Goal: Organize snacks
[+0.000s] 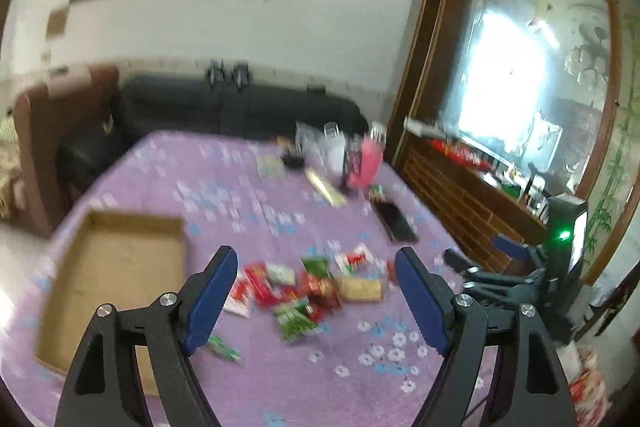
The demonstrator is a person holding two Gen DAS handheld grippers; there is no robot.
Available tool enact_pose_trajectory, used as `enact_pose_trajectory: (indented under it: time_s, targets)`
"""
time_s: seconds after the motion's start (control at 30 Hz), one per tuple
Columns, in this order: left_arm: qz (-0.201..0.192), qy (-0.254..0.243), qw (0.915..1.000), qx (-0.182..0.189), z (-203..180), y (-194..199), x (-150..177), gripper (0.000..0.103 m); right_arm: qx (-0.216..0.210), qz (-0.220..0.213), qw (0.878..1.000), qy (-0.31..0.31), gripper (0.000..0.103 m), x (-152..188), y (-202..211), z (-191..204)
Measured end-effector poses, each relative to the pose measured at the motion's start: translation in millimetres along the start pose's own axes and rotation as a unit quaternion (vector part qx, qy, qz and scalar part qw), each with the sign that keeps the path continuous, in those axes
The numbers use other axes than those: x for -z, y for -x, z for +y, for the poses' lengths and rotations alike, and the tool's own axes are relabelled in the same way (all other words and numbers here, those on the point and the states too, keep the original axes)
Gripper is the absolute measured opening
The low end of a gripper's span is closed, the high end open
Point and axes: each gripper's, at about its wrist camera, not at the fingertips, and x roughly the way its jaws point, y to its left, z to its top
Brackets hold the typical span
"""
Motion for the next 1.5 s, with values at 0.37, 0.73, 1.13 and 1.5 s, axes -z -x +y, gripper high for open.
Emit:
enact_pose_trajectory:
  time_s: [0.37,0.73,1.13,1.5]
  targets:
    - [-0.003,0.030,0.9994,-0.014,57.8,23.6,-41.2,0.093,-0.093,-0.026,0.995,-0.019,0.097,-75.4,30.7,1.5]
    - [0.008,0.088,0.9961,0.008,86.3,-12.3,11.0,0.093,-0.195,0.073,0.975,-0.078,0.086,14.7,-52.7,34.8]
    - [-0.028,0.079,0.9961,0.028,50.1,7.1,11.3,0.093,-0.421,0.100,0.851,-0.297,0.086,52.1,-24.9,20.2]
    - [-0.065,0.100,0.9864,0.113,16.4,39.3,-30.7,0.093,-0.215,-0.032,0.961,-0.171,0.086,-18.1,80.0,-73.1]
